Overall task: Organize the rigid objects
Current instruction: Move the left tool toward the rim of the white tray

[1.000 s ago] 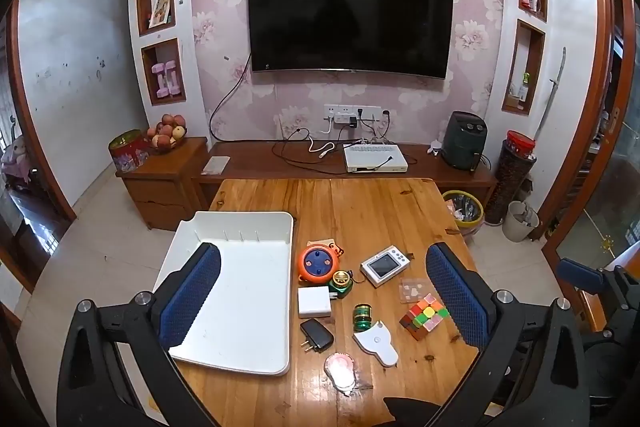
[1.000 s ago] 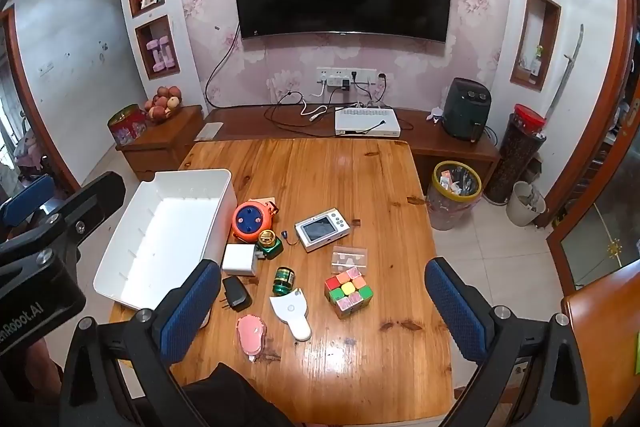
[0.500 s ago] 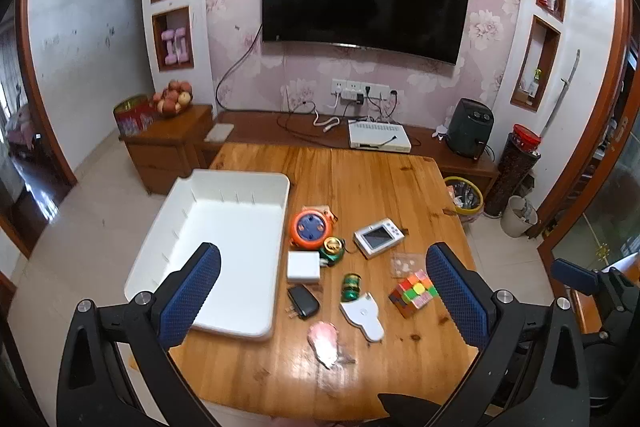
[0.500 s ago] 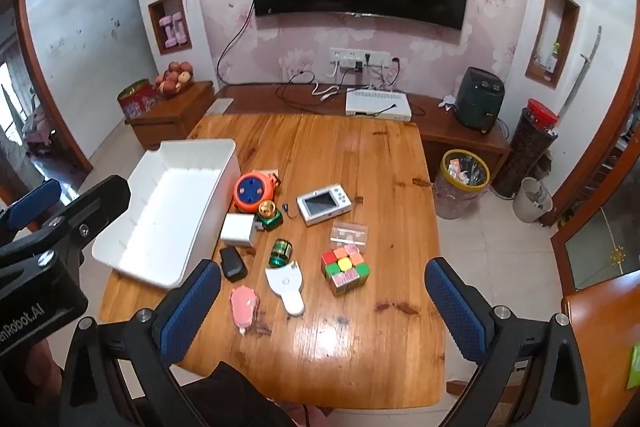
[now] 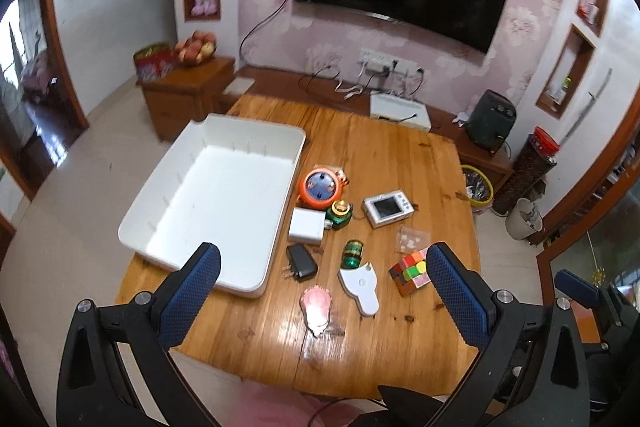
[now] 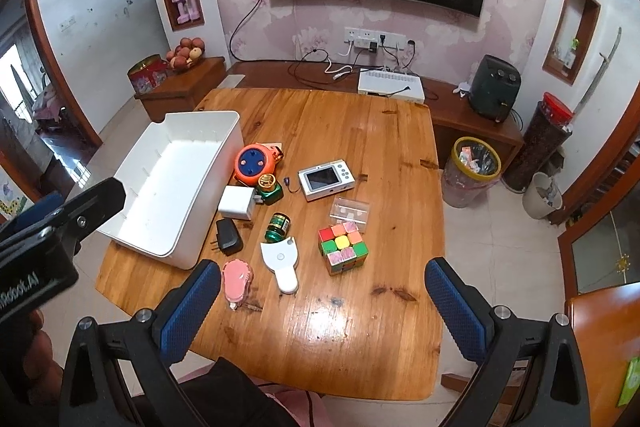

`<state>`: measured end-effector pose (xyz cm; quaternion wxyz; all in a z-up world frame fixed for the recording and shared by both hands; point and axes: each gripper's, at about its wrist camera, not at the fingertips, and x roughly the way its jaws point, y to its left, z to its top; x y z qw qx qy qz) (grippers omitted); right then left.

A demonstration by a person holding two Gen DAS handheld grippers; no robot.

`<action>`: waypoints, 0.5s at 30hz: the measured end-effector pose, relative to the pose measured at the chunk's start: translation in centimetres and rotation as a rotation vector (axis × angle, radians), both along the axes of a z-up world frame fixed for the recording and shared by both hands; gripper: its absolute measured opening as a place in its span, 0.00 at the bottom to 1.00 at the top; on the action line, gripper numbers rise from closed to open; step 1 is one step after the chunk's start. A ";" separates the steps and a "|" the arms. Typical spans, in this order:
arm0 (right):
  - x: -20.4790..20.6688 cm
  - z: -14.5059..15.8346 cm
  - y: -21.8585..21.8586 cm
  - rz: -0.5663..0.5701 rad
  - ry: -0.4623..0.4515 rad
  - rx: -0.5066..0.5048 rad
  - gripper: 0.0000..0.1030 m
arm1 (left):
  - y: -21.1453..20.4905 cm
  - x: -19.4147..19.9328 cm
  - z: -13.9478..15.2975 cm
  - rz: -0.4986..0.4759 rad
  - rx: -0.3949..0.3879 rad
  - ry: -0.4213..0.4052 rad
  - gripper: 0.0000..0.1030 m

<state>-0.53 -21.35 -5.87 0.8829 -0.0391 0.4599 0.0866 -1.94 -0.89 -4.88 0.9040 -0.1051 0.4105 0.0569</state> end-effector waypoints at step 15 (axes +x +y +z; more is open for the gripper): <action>3.1 -1.3 1.9 -0.061 0.102 0.049 0.99 | 4.3 2.3 -0.1 -0.007 -0.018 0.040 0.99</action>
